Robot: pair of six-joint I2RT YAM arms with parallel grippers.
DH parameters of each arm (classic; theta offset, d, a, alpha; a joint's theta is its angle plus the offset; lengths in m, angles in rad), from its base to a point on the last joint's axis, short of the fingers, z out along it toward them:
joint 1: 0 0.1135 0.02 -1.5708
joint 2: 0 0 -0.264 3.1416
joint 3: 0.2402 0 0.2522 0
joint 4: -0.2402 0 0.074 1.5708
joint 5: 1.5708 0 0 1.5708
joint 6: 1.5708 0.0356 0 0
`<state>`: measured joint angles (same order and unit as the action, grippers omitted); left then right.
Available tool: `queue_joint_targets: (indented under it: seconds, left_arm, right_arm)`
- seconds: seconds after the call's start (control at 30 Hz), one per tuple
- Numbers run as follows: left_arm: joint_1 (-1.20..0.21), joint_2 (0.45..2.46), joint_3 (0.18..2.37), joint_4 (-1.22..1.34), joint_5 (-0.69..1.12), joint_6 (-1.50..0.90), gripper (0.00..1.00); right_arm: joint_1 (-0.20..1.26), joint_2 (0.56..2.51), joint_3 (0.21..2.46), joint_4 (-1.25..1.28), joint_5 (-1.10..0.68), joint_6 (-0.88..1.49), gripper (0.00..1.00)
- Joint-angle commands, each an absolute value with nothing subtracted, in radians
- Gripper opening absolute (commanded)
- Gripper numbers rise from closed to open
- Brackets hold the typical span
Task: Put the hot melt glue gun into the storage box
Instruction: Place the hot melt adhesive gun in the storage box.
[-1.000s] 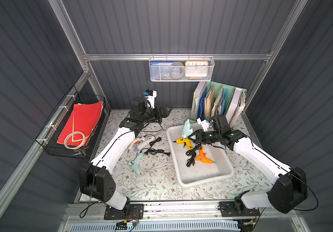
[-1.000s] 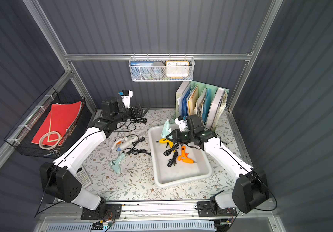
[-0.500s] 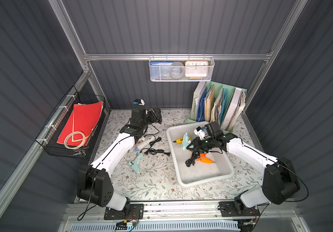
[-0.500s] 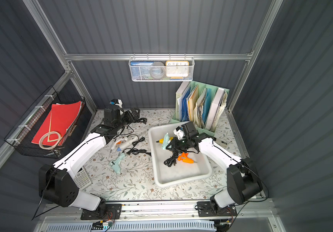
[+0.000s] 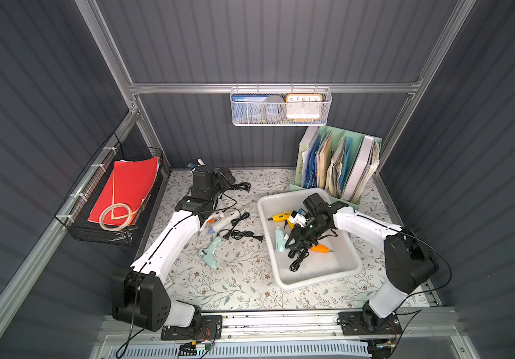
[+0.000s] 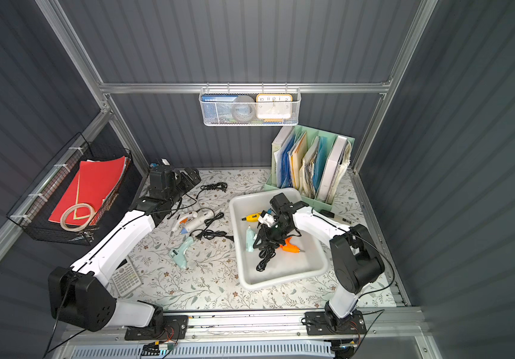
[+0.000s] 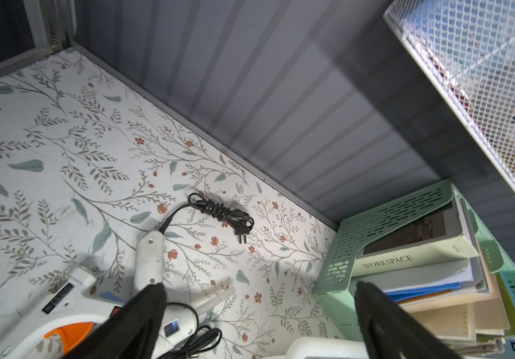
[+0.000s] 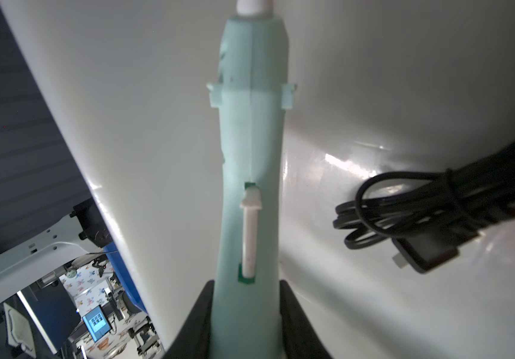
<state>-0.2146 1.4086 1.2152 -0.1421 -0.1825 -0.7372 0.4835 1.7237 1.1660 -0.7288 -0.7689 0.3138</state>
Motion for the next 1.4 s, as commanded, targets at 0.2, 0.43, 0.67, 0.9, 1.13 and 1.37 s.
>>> queue_joint_targets:
  seconds: [0.2,0.43,0.67,0.9,1.13,1.37]
  left_arm:
    - [-0.186,1.373,1.192,-0.176,-0.213,-0.765,1.00]
    - [-0.176,1.374,1.191,-0.188,-0.214,-0.765,1.00]
    - [-0.166,1.365,1.187,-0.238,-0.235,-0.774,1.00]
    - [-0.154,1.351,1.175,-0.319,-0.246,-0.783,1.00]
    - [-0.140,1.377,1.199,-0.497,-0.245,-0.777,1.00]
    - [-0.132,1.459,1.215,-0.657,-0.171,-0.737,1.00]
  right_arm:
    - [0.472,1.845,1.213,-0.805,-0.811,0.192,0.00]
    - [0.460,1.855,1.224,-0.835,-0.635,0.193,0.36]
    - [0.459,1.815,1.232,-0.838,-0.512,0.220,0.64]
    - [0.457,1.752,1.259,-0.861,-0.421,0.227,0.74]
    - [0.457,1.638,1.297,-0.885,-0.299,0.239,0.90]
    - [0.456,1.479,1.316,-0.850,-0.101,0.258,0.99]
